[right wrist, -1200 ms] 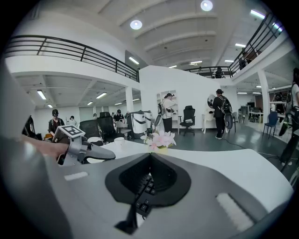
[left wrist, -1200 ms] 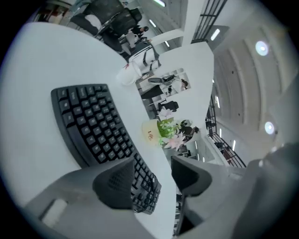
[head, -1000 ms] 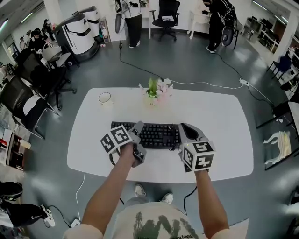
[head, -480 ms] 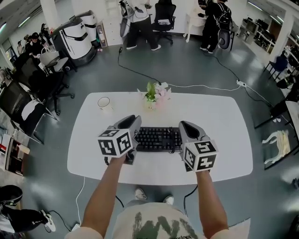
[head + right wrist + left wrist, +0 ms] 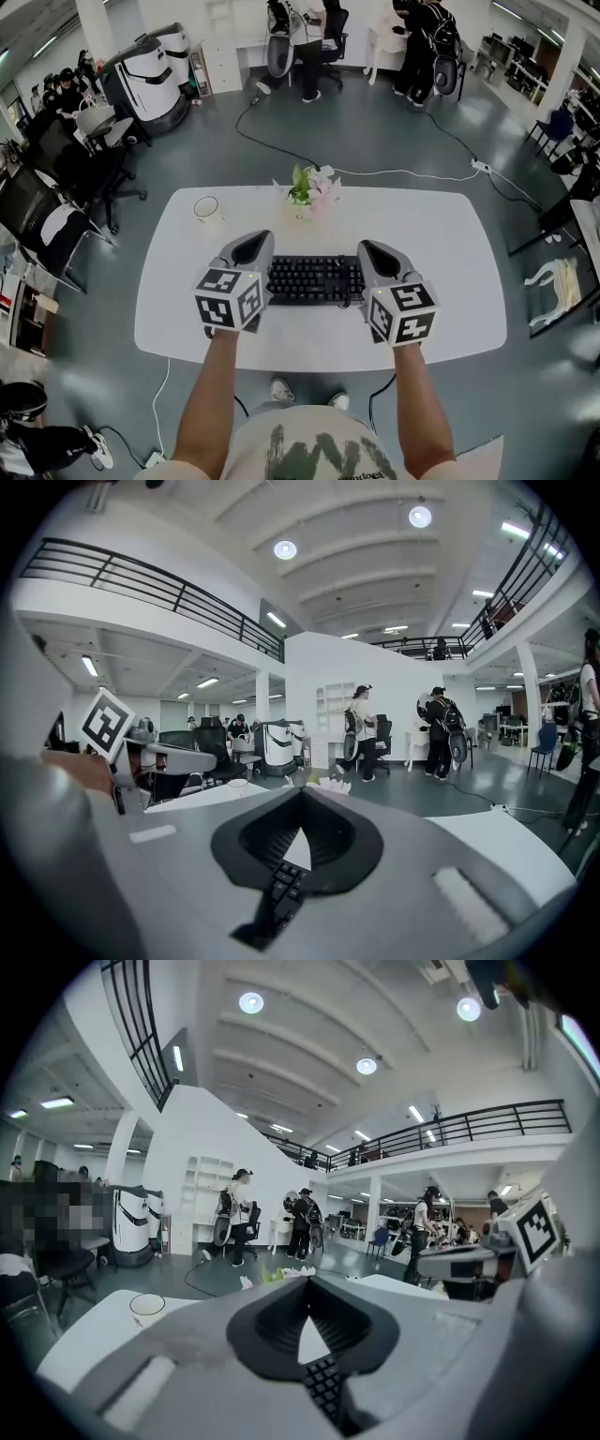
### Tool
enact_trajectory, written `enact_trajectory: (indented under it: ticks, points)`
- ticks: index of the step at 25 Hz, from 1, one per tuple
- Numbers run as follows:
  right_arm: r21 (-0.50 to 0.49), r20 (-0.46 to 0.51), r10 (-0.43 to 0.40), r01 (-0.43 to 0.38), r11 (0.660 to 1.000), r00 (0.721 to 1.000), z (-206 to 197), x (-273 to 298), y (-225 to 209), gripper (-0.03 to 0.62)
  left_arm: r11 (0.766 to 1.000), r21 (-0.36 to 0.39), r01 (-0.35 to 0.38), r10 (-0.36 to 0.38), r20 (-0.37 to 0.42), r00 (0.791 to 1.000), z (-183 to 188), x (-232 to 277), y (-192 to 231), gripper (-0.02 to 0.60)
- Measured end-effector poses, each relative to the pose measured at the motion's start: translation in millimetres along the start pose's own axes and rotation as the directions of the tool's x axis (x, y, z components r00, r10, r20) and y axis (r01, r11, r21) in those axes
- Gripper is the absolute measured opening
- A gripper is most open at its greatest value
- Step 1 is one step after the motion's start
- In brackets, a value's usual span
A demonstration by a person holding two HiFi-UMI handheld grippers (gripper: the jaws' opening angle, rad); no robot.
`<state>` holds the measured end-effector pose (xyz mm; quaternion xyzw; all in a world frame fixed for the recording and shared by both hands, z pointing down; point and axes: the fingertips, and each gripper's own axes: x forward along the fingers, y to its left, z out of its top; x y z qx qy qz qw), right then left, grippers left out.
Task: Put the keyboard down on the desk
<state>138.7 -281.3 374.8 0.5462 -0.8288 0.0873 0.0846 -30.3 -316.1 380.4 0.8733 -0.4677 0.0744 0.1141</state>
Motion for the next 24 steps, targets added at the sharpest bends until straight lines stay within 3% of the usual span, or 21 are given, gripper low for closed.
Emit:
enact_trajectory:
  ticks: [24]
  points:
    - [-0.008,0.01,0.0,0.0,1.0,1.0,3,1,1,-0.003,1.0,0.012,-0.024,0.024,-0.019,1.0,-14,-8,6,0.003]
